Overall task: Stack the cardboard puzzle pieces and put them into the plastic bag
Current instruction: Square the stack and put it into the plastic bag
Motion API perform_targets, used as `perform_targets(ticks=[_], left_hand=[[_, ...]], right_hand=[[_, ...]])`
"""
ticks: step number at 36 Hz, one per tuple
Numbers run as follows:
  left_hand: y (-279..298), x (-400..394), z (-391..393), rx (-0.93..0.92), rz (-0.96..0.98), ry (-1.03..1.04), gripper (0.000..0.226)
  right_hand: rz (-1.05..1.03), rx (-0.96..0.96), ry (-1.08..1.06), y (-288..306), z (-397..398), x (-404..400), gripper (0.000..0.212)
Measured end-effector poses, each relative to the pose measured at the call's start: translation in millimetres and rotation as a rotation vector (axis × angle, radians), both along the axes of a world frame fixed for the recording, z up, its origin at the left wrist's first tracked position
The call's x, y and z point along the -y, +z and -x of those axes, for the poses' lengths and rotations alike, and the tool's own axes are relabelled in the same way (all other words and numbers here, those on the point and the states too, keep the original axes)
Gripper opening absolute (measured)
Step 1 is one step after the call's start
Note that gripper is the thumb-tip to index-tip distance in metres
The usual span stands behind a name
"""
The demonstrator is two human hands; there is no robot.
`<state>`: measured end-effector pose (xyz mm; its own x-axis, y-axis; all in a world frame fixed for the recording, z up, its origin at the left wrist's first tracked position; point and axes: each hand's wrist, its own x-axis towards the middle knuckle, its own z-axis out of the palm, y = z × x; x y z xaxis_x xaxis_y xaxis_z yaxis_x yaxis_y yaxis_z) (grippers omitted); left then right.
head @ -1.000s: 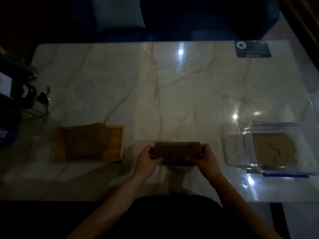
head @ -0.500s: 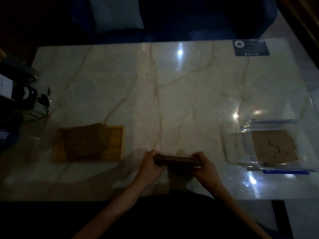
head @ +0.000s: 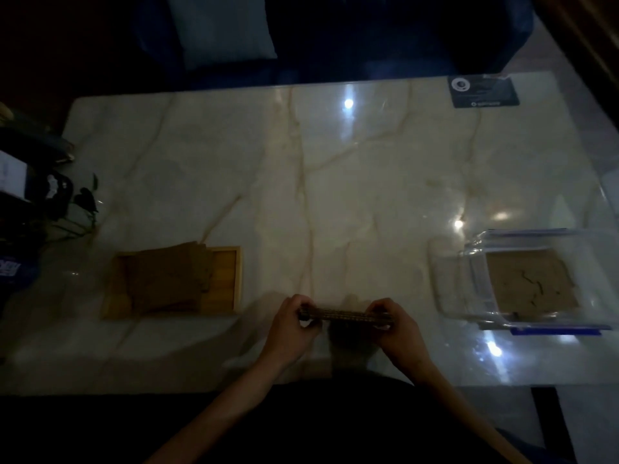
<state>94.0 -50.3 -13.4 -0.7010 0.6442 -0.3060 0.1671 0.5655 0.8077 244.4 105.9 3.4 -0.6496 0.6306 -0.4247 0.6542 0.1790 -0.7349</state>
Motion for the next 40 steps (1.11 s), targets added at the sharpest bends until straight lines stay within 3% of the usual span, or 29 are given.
perform_targets(ticks=[6,14,25,40], left_hand=[[1,0,1,0.022,0.048,-0.009,0.029],[6,0,-2,-0.013,-0.034,0.032,0.036],[-6,11,-1,0.056,0.081,-0.013,0.028],[1,26,0,0.081,-0.034,0.020,0.037]], right_hand=[[-0.025,0.003,-0.022,-2,-4,-1,0.037],[-0.025,-0.073,-0.077,0,-6,-1,0.029],[0.033,-0.050,-0.031,-6,-19,0,0.030],[-0.024,-0.073,-0.035,1,-22,-1,0.040]])
